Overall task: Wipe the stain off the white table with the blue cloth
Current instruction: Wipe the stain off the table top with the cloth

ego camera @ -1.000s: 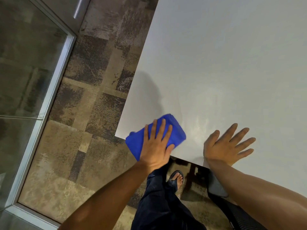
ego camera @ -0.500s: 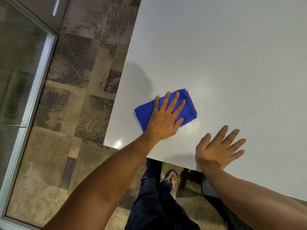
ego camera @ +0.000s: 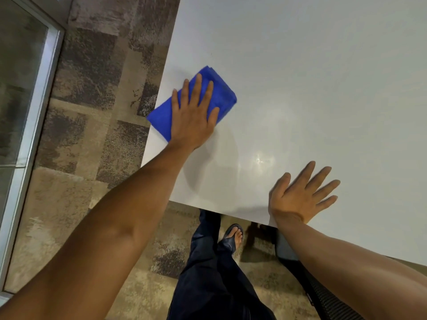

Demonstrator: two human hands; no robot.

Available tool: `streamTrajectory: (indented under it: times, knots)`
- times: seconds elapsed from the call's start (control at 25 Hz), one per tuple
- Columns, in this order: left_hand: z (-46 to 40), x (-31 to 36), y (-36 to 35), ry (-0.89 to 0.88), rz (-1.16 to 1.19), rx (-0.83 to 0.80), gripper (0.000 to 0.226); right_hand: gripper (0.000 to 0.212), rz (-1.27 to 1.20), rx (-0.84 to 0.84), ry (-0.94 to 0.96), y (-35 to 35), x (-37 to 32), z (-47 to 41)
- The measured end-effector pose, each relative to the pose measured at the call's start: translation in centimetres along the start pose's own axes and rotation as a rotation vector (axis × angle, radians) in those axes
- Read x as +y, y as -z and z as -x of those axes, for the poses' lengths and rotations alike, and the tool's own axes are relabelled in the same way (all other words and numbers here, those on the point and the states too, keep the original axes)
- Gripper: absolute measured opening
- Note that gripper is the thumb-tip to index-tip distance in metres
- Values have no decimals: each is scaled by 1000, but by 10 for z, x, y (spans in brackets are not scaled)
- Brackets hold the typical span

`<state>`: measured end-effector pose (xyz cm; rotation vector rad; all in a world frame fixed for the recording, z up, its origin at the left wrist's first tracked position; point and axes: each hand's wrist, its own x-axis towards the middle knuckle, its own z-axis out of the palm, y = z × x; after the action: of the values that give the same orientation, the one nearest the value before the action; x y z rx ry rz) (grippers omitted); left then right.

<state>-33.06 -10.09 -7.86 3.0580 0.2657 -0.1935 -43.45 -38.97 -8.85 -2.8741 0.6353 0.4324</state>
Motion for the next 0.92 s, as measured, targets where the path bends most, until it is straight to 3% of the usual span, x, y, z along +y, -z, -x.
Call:
streamTrajectory:
  times: [0.24,0.44,0.68,0.92]
  knots:
    - [48,-49,-3,152,24,-15,64,72,-40,43,32,-3,1,-1]
    - [116,-63,-9,156,62,-114,96,70,-55,89,44,-7,0,0]
    - [156,-49,-20,159,-6,-104,71,70,-69,96,46,-7,2,0]
    - [196,-11,-25,-13,4,-168,73,70,-85,85,45,-7,2,-1]
